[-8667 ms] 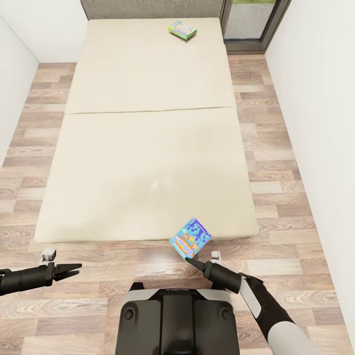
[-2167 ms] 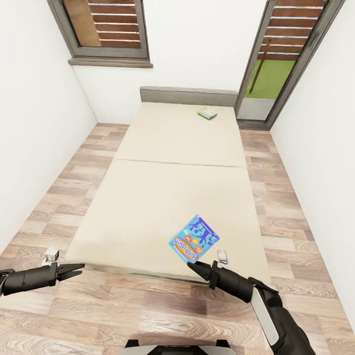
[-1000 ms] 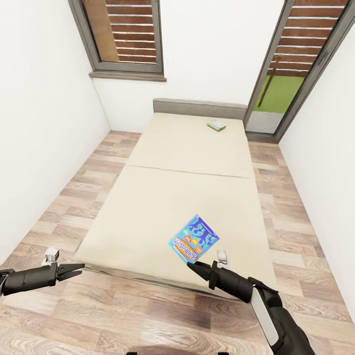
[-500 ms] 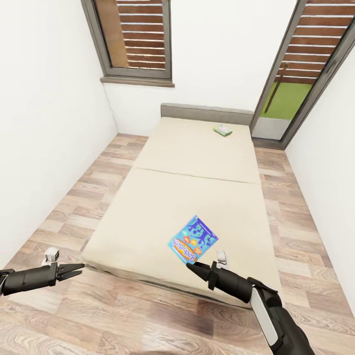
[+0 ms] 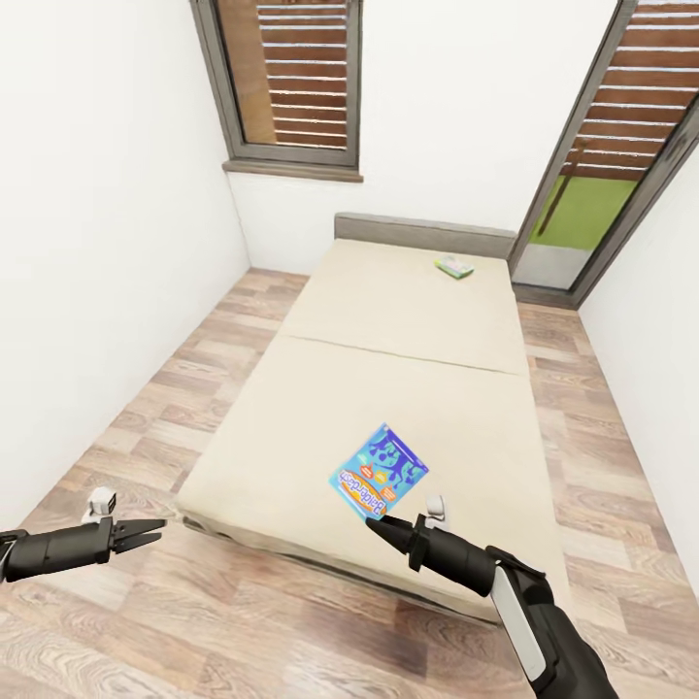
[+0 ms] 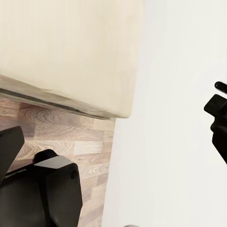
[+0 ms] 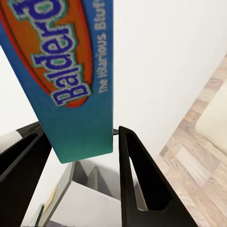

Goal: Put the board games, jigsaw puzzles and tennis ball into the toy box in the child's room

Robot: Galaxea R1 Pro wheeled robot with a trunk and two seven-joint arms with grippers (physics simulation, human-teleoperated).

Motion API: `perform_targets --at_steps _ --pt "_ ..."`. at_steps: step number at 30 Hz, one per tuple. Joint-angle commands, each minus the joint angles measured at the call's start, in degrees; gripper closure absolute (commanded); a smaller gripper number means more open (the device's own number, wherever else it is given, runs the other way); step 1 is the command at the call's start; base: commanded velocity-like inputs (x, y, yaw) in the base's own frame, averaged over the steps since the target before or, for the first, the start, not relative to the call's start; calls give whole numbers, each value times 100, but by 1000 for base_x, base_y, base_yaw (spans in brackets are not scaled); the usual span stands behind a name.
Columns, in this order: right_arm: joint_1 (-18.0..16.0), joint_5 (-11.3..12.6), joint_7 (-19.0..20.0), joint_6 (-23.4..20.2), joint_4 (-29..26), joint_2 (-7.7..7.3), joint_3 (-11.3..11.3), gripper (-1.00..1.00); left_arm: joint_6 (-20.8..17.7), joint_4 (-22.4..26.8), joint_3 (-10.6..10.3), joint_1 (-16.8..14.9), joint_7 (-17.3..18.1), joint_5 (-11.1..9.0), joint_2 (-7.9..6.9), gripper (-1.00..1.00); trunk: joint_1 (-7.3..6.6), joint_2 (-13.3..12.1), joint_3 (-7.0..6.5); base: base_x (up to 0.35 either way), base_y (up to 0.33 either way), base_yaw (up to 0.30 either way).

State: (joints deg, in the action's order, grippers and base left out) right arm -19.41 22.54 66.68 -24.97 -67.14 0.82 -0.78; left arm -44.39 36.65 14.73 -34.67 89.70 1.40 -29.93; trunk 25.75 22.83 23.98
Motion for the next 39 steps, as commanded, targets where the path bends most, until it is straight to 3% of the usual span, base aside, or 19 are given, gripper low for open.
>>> perform_targets --at_steps 1,39 --pt "-2 21 14 -53 -1 4 -9 100 -61 0 3 -4 30 15 2 -100 3 9 -1 0 0 127" --pt "-2 14 -24 -52 -1 22 -2 100 -61 0 3 -4 30 17 4 -100 3 9 -364 0 0 127"
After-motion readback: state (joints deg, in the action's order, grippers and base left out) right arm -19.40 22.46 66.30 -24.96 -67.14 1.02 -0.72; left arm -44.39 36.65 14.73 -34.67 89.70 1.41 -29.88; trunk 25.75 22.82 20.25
